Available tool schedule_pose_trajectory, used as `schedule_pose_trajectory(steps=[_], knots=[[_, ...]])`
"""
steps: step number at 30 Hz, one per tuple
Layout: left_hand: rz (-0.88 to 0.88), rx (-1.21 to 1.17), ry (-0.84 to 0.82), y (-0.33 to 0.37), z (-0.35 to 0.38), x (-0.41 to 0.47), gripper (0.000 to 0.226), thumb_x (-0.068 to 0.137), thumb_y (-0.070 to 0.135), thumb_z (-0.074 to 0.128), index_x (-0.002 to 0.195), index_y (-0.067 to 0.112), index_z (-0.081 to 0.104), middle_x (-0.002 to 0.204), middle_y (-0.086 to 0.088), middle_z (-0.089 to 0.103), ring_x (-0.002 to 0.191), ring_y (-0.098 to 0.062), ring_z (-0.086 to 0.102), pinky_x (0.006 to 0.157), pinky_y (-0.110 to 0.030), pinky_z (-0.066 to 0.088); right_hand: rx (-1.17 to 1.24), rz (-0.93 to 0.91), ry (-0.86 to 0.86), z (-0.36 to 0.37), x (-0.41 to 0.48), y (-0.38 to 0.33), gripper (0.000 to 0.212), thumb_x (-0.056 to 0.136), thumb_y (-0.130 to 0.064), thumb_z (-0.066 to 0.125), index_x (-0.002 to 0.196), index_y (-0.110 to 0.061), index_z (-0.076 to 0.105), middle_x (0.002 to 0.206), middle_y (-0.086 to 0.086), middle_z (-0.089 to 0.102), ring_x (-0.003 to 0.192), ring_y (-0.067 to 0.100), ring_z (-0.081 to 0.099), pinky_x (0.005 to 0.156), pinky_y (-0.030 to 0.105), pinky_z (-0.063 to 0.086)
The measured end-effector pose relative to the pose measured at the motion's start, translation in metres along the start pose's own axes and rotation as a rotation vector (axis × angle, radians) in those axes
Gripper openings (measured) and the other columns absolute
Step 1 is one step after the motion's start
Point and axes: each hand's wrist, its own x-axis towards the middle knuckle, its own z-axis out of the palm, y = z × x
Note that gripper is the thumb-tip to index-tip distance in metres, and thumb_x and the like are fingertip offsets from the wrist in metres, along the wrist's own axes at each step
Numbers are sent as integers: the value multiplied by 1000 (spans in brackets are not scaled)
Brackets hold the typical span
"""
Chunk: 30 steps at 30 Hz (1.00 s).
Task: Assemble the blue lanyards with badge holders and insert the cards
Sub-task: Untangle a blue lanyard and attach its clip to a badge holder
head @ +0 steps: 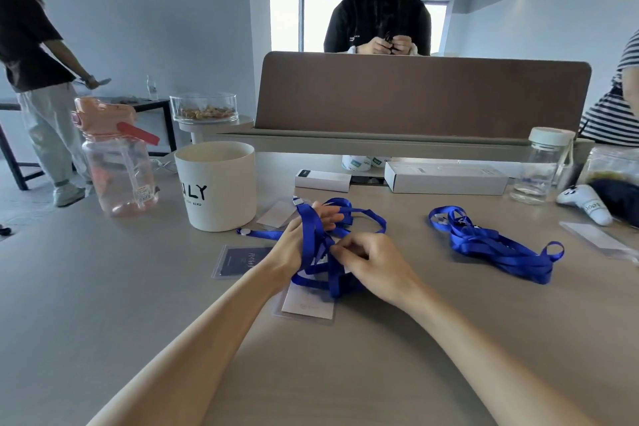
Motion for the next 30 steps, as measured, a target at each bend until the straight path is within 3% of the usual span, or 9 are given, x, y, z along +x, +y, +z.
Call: schedule_pose_trajectory(steps=[2,5,8,13,15,18,21,23,30], knots=[[9,-64,29,-1,-2,0,36,104,22,33,116,2,60,98,0,69,84,0,67,71,-11,51,56,32,75,-2,1,2,20,97,-24,55,80,-15,62,59,-8,59,56,5,53,55,17,38],[-115,-250,101,2,-3,3,21,98,10,44,88,6,62,66,2,66,64,-12,64,51,-13,48,75,45,178,-5,3,4,22,98,-23,51,77,-15,54,59,-12,50,53,2,43,53,14,34],[-105,-284,179,5,-6,7,23,92,-1,47,73,4,58,62,-4,57,63,-15,52,56,-15,43,-16,62,319,-12,9,11,21,94,-22,52,75,-15,56,64,-10,52,58,3,45,56,18,36],[-89,-225,185,6,-10,8,15,93,-6,47,87,2,59,63,-8,63,55,-12,66,51,-18,52,-245,245,393,-16,16,31,33,93,-51,42,99,-25,61,93,-6,64,89,17,60,81,44,52],[-128,-257,158,7,-8,8,23,95,-2,41,82,2,60,60,-10,57,52,-16,60,51,-20,49,-238,207,343,-14,14,28,49,90,-63,38,120,-29,57,109,-8,62,106,16,56,94,43,48],[-113,-218,96,6,-6,6,26,96,-3,37,83,-1,59,65,-13,47,47,-15,57,52,-20,49,-362,57,265,-8,12,24,51,91,-52,54,135,-27,54,125,-7,59,118,14,51,99,34,45],[-59,-120,77,5,-6,5,28,98,-5,33,87,0,59,70,-15,49,51,-13,60,53,-18,50,-445,-62,230,-5,13,24,27,92,-30,61,119,-25,65,111,-8,66,99,12,61,74,11,43],[-62,-72,76,5,-8,5,30,97,-6,31,87,0,59,65,-11,53,55,-14,62,54,-18,51,-426,-98,244,-5,12,21,12,93,-23,61,100,-23,70,92,-11,66,78,2,57,62,7,38],[38,220,48,1,-9,1,40,88,-24,37,91,8,60,71,-3,55,66,-8,66,60,-19,53,-16,-112,291,-11,6,-1,12,95,-23,61,96,-19,73,84,-13,74,80,-6,64,69,5,42]])
